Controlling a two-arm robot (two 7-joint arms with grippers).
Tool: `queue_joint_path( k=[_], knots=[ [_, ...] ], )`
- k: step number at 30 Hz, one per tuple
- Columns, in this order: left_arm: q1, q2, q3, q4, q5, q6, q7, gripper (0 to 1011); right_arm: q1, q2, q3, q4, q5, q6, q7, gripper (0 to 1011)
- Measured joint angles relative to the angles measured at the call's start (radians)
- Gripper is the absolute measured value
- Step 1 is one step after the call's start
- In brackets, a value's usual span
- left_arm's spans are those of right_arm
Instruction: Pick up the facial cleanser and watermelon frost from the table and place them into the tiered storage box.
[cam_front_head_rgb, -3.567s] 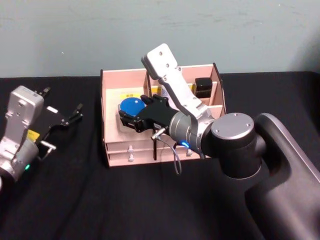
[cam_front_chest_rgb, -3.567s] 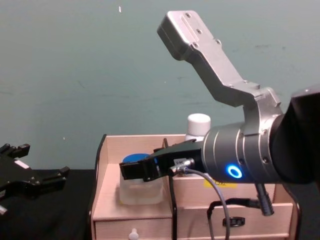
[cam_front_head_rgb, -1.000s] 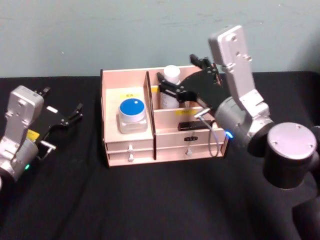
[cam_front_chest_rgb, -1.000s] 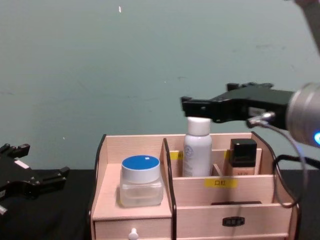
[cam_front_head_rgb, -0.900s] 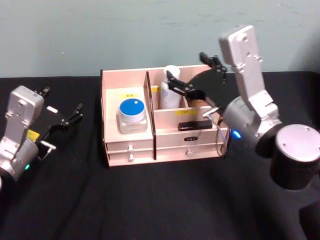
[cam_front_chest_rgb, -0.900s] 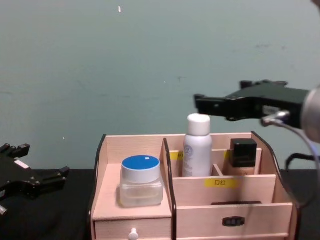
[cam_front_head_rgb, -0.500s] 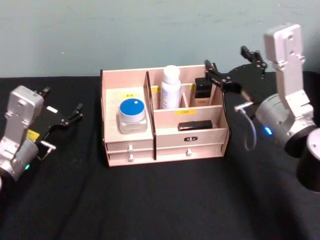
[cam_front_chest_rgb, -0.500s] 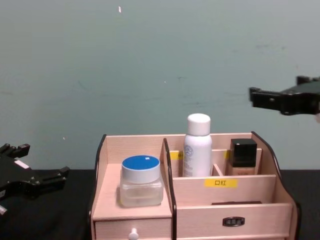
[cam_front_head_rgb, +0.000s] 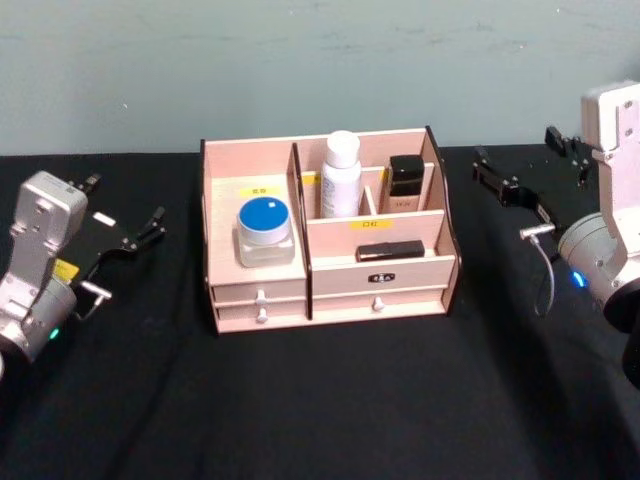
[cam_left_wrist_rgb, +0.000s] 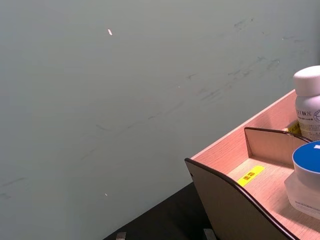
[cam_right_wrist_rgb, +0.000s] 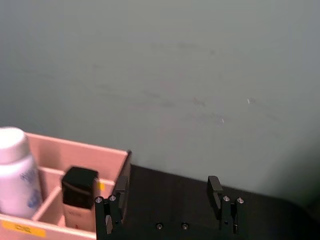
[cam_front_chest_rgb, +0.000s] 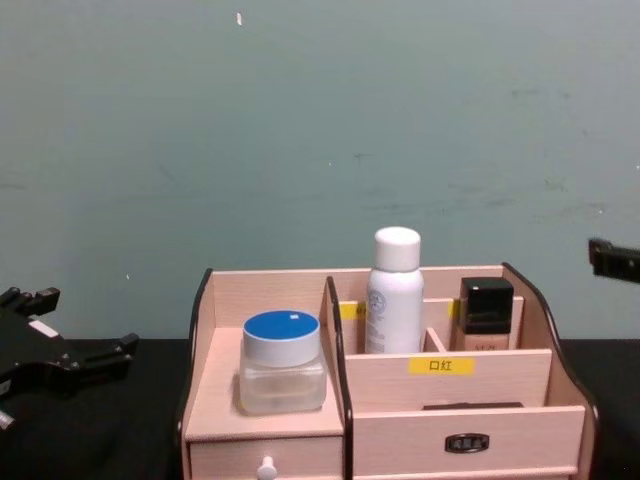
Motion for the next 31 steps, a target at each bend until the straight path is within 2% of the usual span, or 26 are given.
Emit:
queue_joint_path(
  k=[7,31],
  knots=[
    [0.0,0.0,0.0,0.0,0.0,0.0,0.0,1001,0.015,-0.003,0.018,0.065,0.009,0.013,0.018,1002],
    [0.0,0.0,0.0,0.0,0.0,0.0,0.0,1001,0.013,-0.003,0.014,0.054,0.007,0.012,0.015,1003]
  ],
)
